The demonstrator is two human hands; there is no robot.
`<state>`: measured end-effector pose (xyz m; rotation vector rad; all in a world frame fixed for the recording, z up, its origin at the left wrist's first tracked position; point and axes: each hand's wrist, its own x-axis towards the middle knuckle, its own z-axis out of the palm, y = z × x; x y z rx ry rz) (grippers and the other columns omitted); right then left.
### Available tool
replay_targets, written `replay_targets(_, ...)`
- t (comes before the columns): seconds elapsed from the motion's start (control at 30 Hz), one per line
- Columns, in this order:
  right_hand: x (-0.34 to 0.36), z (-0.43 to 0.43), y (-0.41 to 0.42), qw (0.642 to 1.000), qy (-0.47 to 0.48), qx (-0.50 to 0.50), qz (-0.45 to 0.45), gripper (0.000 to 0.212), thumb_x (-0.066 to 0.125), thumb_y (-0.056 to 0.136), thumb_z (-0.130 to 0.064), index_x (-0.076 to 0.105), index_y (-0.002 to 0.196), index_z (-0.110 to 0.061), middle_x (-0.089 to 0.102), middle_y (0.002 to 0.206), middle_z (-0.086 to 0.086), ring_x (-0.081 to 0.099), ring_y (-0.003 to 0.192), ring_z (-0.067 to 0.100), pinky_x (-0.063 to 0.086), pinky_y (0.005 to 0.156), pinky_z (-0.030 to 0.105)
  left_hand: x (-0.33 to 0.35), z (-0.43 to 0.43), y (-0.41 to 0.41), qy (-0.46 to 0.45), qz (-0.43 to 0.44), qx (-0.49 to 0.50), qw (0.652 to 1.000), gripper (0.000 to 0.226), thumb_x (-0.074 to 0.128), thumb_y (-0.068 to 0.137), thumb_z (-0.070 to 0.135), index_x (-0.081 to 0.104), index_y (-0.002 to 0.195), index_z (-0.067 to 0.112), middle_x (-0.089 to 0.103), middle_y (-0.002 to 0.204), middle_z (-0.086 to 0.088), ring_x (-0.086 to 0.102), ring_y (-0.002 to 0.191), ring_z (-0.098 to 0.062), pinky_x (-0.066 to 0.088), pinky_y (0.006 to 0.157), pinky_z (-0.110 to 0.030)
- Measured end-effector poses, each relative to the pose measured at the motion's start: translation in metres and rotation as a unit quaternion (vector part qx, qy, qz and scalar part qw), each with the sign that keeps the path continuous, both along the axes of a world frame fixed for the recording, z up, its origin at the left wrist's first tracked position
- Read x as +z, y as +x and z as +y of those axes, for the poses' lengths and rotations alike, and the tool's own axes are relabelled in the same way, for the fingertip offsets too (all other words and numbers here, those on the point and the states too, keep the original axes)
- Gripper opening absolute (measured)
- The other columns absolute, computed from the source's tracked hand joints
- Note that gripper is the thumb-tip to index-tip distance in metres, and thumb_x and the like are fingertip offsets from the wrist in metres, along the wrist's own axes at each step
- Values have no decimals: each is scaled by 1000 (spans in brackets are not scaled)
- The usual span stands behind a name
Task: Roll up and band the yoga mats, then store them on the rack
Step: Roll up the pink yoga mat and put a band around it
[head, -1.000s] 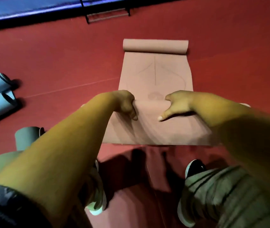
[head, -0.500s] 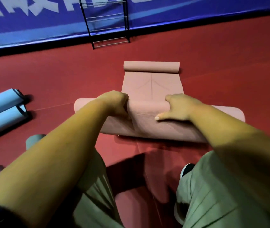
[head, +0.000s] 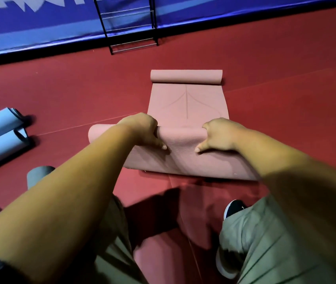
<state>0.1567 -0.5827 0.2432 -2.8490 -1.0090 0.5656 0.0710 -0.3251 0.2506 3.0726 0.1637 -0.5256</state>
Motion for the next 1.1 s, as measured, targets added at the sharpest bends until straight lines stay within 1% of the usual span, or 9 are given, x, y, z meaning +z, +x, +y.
replay_targets(0.13, -4, -3, -1, 997, 50, 19, 55, 38, 85, 84, -53, 63, 108, -34, 71, 109, 1, 52, 92, 20, 36, 69, 28, -11, 1, 3, -19, -21, -72, 997, 50, 86, 76, 62, 58, 86, 21, 61, 93, -3, 62, 93, -32, 48, 77, -39)
replay_targets(0.23, -11, -3, 4, 994, 84, -1, 74, 37, 85, 86, -51, 61, 106, -33, 64, 93, -11, 54, 92, 19, 37, 64, 23, -11, -4, 6, -35, -62, -101, 992, 51, 86, 80, 45, 56, 111, 18, 60, 108, -8, 61, 105, -35, 48, 82, -41)
replay_targets(0.33, -15, -4, 8, 991, 108, -8, 83, 33, 84, 88, -47, 58, 106, -39, 53, 82, -22, 54, 93, 17, 33, 59, 13, -14, -17, 7, 35, -92, -126, 987, 43, 75, 91, 35, 53, 123, 16, 58, 125, -10, 56, 120, -35, 51, 90, -47)
replay_targets(0.47, -22, -2, 12, 995, 66, -14, 76, 43, 81, 88, -54, 63, 110, -21, 69, 108, 1, 59, 98, 24, 38, 75, 29, -21, -27, 6, 16, -61, -82, 995, 35, 74, 89, 37, 51, 108, 19, 63, 119, -9, 61, 110, -34, 51, 84, -43)
replay_targets(0.57, -24, -1, 11, 995, 47, -3, 83, 47, 81, 89, -54, 57, 109, -19, 69, 114, 9, 57, 97, 27, 38, 75, 31, -18, -30, 5, 24, -6, -62, 998, 59, 86, 75, 59, 48, 102, 22, 59, 98, 1, 54, 90, -25, 44, 74, -36)
replay_targets(0.73, -23, -1, 9, 993, 45, -1, 105, 89, 86, 85, -51, 41, 147, -6, 60, 134, 17, 51, 103, 26, 34, 76, 27, -23, -30, 7, 1, 50, -62, 997, 62, 87, 74, 64, 55, 103, 20, 67, 104, -2, 57, 91, -26, 45, 76, -35)
replay_targets(0.83, -23, -2, 14, 995, 9, 31, 91, 69, 88, 81, -56, 48, 116, -12, 58, 102, 2, 52, 90, 24, 32, 58, 27, -30, -29, 6, -46, 66, -44, 996, 60, 88, 74, 57, 60, 110, 18, 69, 110, -5, 61, 92, -28, 50, 78, -34)
replay_targets(0.9, -22, -2, 17, 995, 0, 37, 89, 63, 90, 77, -57, 45, 96, -16, 55, 88, -1, 55, 81, 24, 33, 56, 27, -32, -29, 6, -70, 89, -29, 993, 56, 88, 74, 55, 59, 108, 22, 67, 107, -2, 63, 94, -27, 54, 82, -37)
replay_targets(1.1, -24, -4, 18, 995, 7, 42, 86, 65, 96, 67, -57, 41, 74, -23, 49, 87, -4, 45, 68, 11, 30, 55, 30, -30, -31, 7, -128, 187, 3, 974, 24, 75, 87, 20, 54, 99, 23, 65, 107, -1, 64, 107, -26, 53, 87, -35)
